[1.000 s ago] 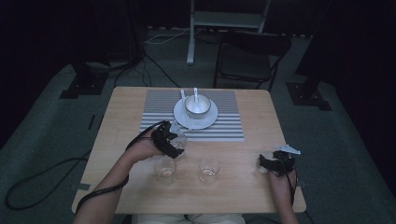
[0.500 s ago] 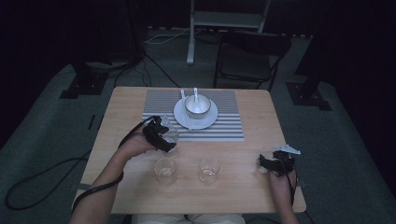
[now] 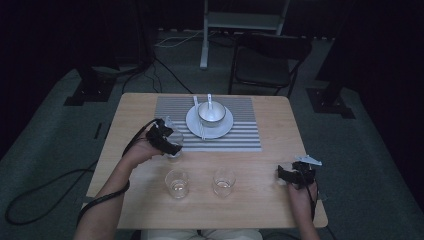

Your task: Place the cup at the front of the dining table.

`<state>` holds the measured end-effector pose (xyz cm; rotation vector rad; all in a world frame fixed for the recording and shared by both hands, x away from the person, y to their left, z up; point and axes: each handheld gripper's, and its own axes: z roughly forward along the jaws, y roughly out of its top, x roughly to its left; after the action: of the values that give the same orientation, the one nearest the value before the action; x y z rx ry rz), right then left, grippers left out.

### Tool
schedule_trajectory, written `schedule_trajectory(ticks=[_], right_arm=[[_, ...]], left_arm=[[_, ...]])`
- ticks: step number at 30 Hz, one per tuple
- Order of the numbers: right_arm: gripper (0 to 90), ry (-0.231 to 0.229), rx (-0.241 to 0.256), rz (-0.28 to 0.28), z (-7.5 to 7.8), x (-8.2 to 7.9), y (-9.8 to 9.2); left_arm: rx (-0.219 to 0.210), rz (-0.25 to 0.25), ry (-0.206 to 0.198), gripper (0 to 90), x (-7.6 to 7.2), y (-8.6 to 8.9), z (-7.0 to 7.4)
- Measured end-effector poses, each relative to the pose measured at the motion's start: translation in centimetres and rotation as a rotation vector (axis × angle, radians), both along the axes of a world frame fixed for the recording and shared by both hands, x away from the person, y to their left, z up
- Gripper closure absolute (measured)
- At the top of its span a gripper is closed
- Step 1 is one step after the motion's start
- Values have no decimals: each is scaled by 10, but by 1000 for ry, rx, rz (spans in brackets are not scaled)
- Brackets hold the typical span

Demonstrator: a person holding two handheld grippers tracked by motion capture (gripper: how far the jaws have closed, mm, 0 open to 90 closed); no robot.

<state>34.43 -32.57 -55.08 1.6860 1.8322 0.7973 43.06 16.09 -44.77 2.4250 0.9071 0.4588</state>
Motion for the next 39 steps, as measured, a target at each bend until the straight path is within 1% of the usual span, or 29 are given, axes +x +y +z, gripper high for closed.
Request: schedule_trajectory(ticks=[1, 2, 3, 4, 7, 8, 10, 11, 12, 13, 15, 16, 19, 20, 24, 25, 26, 27, 28, 29, 30, 31, 33, 34, 35, 36, 37, 38, 39], right_arm=[[126, 0, 0, 0, 0, 0, 0], [126, 0, 0, 0, 0, 0, 0], [126, 0, 0, 0, 0, 0, 0], [126, 0, 0, 0, 0, 0, 0], [126, 0, 0, 0, 0, 0, 0], [126, 0, 0, 0, 0, 0, 0], [126, 0, 0, 0, 0, 0, 0], [126, 0, 0, 0, 0, 0, 0], [126, 0, 0, 0, 0, 0, 0], [126, 0, 0, 0, 0, 0, 0], [126, -1, 0, 0, 0, 0, 0], [126, 0, 0, 0, 0, 0, 0], [126, 0, 0, 0, 0, 0, 0], [126, 0, 0, 0, 0, 0, 0], [126, 0, 0, 0, 0, 0, 0], [126, -1, 0, 0, 0, 0, 0], [126, -1, -1, 0, 0, 0, 0], [126, -1, -1, 0, 0, 0, 0], [126, -1, 0, 0, 0, 0, 0], [126, -1, 0, 0, 0, 0, 0], [126, 0, 0, 0, 0, 0, 0], [126, -1, 0, 0, 0, 0, 0], [126, -1, -1, 0, 0, 0, 0], [126, -1, -1, 0, 0, 0, 0], [126, -1, 0, 0, 0, 0, 0], [126, -1, -1, 0, 0, 0, 0], [126, -1, 0, 0, 0, 0, 0], [126, -1, 0, 0, 0, 0, 0], [126, -1, 0, 0, 0, 0, 0]], left_arm=[[-3, 10, -16, 184, 2, 1, 1], [-9, 26, -21, 184, 3, 1, 2], [-14, 39, -17, 184, 5, 2, 2], [-16, 50, -26, 184, 9, 4, 3], [-23, 66, -25, 184, 12, 3, 4], [-11, 59, -23, 184, 14, 3, 4], [-10, 84, -24, 184, 19, 2, 4], [-2, 85, -23, 184, 21, 2, 4], [-7, 108, -28, 184, 23, 2, 4], [-5, 111, -29, 184, 26, 2, 4], [-20, 127, -17, 184, 32, 4, 4], [-17, 127, -19, 184, 35, 4, 4], [-5, 165, -34, 184, 43, 4, 4], [-16, 187, -37, 184, 46, 4, 4], [-19, 243, -49, 184, 57, 4, 1], [-26, 256, -51, 184, 61, 4, -1], [-26, 252, -42, 184, 63, 4, -1], [-33, 260, -42, 184, 65, 4, -3], [-27, 259, -32, 184, 71, 1, -4], [-27, 259, -32, 184, 71, 1, -4], [-22, 276, -33, 184, 75, 0, -5], [-11, 280, -46, 184, 77, -1, -6], [-24, 305, -36, 184, 84, -2, -9], [-42, 310, -30, 184, 87, -1, -11], [-71, 320, -16, 184, 90, 0, -12], [-98, 328, -10, 184, 92, 1, -14], [-109, 342, -15, 184, 94, 1, -15], [-102, 362, -20, 184, 97, 0, -19], [-102, 362, -20, 184, 97, 0, -19]])
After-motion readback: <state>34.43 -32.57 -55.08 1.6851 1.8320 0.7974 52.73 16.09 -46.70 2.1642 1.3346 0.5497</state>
